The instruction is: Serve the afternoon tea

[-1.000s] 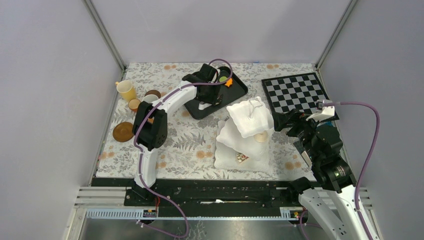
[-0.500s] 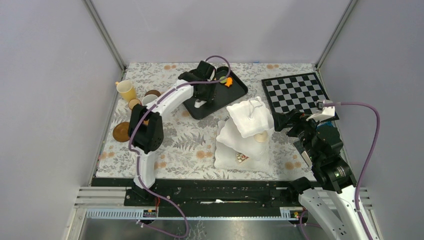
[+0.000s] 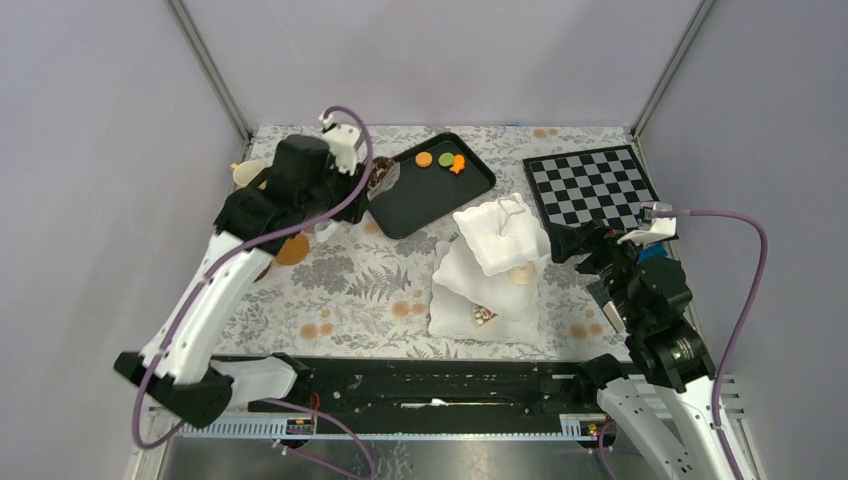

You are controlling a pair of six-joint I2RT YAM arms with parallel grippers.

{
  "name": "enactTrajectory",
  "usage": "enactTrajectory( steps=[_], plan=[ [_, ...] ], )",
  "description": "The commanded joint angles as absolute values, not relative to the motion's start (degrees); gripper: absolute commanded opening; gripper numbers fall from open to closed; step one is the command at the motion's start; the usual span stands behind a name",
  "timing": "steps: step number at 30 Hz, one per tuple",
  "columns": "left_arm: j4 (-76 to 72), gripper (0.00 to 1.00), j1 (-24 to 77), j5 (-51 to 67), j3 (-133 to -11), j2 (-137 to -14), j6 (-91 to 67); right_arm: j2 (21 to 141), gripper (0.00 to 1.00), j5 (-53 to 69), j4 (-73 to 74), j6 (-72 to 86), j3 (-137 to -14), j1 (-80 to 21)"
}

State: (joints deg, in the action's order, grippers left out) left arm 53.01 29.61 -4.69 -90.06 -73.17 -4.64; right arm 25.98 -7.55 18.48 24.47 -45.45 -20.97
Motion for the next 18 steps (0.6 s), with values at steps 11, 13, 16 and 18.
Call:
enactTrajectory(
  steps=[11,13,16,18],
  plan=[
    [51.8,0.49,42.1,16.6,-76.7,-66.7,-6.6,24.9,0.98,-8.3,12.4,24.3,-43.6,-21.3],
    [49.2,0.48,45.3,16.3,-75.8,-67.2,-8.1,24.5,0.98,-8.4,12.7,24.4,-43.6,-21.3],
    [46.2,0.48,48.5,13.7,-75.2,-67.2,-9.7,24.1,0.98,-8.6,13.3,24.5,-43.7,-21.3],
    [46.2,0.48,49.1,11.1,-75.7,-67.6,-9.7,23.8,0.98,-8.5,13.7,24.5,-43.8,-21.3]
  ],
)
